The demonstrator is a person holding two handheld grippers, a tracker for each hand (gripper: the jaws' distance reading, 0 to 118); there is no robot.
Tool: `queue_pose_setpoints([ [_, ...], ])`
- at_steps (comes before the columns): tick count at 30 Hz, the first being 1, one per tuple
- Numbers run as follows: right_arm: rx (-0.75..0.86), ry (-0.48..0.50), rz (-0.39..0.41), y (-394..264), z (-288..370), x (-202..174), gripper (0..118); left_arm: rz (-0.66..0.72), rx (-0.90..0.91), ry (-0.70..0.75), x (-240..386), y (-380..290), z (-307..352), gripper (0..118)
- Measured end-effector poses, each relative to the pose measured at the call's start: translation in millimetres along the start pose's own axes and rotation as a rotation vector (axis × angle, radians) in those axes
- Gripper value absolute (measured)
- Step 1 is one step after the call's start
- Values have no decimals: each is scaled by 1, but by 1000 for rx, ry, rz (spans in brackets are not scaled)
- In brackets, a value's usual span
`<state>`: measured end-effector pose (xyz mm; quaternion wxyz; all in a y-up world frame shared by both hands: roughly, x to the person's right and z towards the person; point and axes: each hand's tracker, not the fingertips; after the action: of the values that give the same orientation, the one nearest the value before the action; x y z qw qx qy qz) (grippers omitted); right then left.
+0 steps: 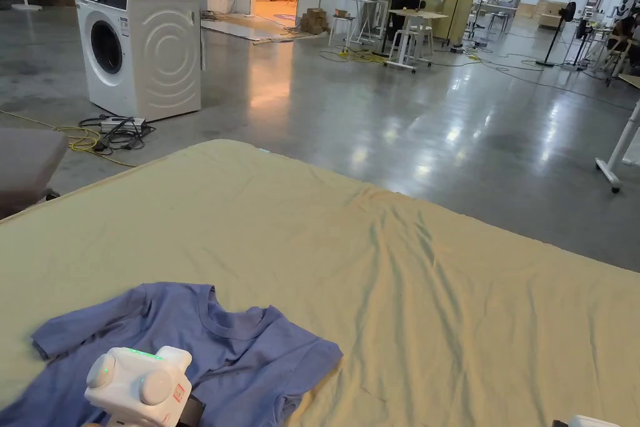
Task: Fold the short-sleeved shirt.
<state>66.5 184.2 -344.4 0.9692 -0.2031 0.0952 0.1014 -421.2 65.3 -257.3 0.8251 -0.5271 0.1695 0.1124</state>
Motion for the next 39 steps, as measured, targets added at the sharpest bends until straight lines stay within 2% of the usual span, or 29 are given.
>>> queue_pose_setpoints([
  [1,-3,-2,1,-1,0,0,0,0,0,16,4,-1,1,64],
  [3,-11,-6,2,-2,-2,0,0,-48,75,30,11,-5,5,37],
  [6,-23,-1,0,-5,-3,-1,0,-98,74,21,17,-6,-1,19],
  [8,-27,-1,3,-6,-4,-2,0,-91,77,12,14,-4,-2,3],
  [9,-29,1,2,-7,-3,-2,0,-65,81,21,10,-4,-2,3],
  [11,-30,4,-3,-8,0,-1,0,34,82,-56,2,-5,1,3],
  [18,-6,11,-20,-3,10,7,0,57,286,-99,4,6,71,3],
  [29,73,-4,-72,12,34,34,0,-49,633,-199,55,74,210,3],
  [32,91,-26,-89,15,40,48,0,-106,660,-233,87,90,233,3],
  [39,126,-104,-123,19,58,94,0,-225,704,-410,189,111,272,2],
])
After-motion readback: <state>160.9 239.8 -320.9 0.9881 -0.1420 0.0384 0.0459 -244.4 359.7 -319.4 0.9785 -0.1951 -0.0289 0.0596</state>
